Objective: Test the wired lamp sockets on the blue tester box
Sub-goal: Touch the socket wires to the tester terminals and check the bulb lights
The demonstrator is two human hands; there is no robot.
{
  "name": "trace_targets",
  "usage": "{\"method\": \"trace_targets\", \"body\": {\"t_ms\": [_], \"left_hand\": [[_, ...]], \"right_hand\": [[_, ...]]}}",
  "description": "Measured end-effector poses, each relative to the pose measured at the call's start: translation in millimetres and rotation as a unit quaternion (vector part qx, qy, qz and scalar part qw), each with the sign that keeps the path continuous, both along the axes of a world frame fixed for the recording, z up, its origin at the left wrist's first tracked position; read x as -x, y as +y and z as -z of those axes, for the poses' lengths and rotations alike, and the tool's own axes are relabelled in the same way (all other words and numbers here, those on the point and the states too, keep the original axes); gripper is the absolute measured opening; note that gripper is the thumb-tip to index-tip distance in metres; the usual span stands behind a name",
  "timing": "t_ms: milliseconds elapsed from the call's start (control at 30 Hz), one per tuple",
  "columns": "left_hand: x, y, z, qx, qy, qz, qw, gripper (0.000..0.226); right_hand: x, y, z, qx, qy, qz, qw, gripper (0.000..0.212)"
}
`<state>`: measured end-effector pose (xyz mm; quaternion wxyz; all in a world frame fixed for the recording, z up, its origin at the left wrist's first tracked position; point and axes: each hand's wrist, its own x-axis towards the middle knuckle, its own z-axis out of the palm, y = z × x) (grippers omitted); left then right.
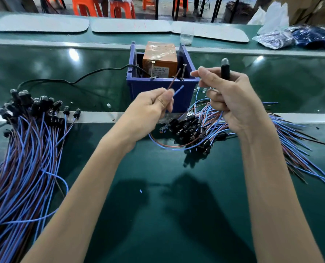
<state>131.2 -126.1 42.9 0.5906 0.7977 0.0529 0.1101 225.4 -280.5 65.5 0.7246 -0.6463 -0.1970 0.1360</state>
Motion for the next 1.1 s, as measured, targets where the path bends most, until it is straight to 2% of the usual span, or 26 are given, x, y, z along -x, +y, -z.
{"method": "trace_targets", "body": {"t_ms": [133, 233, 300, 533, 867, 1100], "left_hand": [[-1.0, -2.3, 1.1, -0.027, 0.002, 0.010, 1.000, 0.040], [-1.6, -3.6, 3.0, -0.038, 0.005, 0.015, 0.999, 0.040], [-2.2, -3.4, 4.3, -0.044, 0.008, 0.014, 0.999, 0.039], [-4.4, -2.6, 8.0, -0.052, 0.017, 0.005, 0.999, 0.040], [-3.2, -0.2, 6.6, -0.077, 0.032, -0.020, 0.996, 0.041], [-1.7, -2.4, 4.1, -0.129, 0.056, -0.034, 0.989, 0.043]], "right_hand": [[1.8, -0.1, -0.6, 0.034, -0.010, -0.019, 0.999, 0.012], [4.2, 1.4, 0.1, 0.053, -0.018, -0.055, 0.997, 0.002], [5.3, 3.0, 1.3, 0.077, -0.031, -0.066, 0.994, 0.006], [6.6, 9.5, 5.5, 0.141, -0.086, -0.040, 0.986, 0.012], [6.1, 11.5, 9.1, 0.167, -0.104, -0.032, 0.980, 0.012], [3.5, 20.8, 17.4, 0.252, -0.125, 0.019, 0.959, 0.024]]}}
